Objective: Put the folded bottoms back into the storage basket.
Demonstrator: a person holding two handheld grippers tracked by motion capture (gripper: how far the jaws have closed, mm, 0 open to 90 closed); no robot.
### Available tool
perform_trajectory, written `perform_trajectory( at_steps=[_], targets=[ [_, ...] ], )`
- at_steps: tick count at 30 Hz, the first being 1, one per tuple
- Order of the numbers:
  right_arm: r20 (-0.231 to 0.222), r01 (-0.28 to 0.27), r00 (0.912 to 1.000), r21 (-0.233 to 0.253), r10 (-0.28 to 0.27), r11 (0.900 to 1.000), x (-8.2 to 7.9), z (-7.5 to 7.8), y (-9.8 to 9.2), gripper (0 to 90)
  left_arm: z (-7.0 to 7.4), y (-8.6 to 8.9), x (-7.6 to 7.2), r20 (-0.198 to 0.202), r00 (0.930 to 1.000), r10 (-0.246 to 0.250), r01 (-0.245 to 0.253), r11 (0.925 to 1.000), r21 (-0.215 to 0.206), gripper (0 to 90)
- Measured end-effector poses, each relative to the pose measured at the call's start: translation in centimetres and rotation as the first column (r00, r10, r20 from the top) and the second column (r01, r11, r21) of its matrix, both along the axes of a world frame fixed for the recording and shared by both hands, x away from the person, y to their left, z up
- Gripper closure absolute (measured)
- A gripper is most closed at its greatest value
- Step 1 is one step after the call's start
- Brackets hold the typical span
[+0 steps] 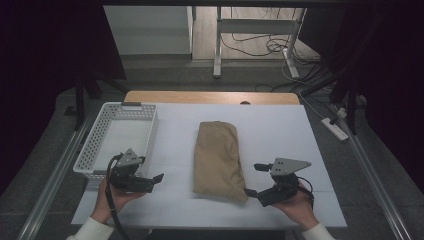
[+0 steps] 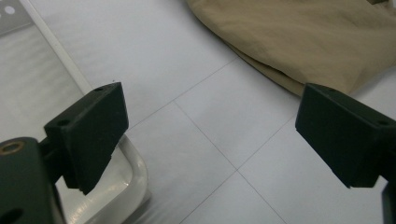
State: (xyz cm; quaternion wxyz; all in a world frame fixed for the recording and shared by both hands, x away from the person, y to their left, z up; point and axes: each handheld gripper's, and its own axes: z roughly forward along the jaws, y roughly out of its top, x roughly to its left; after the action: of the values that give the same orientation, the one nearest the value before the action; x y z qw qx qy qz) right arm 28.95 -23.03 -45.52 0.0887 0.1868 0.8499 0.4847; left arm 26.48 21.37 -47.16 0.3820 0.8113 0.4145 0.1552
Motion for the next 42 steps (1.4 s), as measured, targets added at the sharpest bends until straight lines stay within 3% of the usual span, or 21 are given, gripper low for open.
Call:
perform_trajectory(
  at_steps=[21, 24, 29, 42],
  targets=[
    [-0.024, -0.093, 0.9955, -0.055, 0.092, 0.994, 0.4, -0.6, 4.3, 12.8, 0.3, 0.0, -0.3, 0.006, 1.0, -0.003, 0.003, 1.0, 0.001, 9.2],
    [-0.037, -0.117, 0.9927, -0.081, 0.115, 0.99, 0.4, -1.1, 5.5, 13.0, 0.5, -0.1, -0.5, 0.029, 0.9996, -0.004, 0.004, 1.0, -0.005, 10.1],
    [-0.044, -0.14, 0.9897, -0.111, 0.136, 0.984, 0.4, -1.5, 6.6, 13.7, 0.5, -0.2, -0.5, 0.027, 0.9996, -0.004, 0.004, 1.0, 0.003, 10.0],
    [-0.059, -0.147, 0.9886, -0.176, 0.138, 0.973, 0.1, -2.8, 6.7, 15.1, 0.3, -0.3, -0.5, 0.02, 0.9998, -0.007, 0.007, 0.9999, 0.015, 9.9]
  ],
)
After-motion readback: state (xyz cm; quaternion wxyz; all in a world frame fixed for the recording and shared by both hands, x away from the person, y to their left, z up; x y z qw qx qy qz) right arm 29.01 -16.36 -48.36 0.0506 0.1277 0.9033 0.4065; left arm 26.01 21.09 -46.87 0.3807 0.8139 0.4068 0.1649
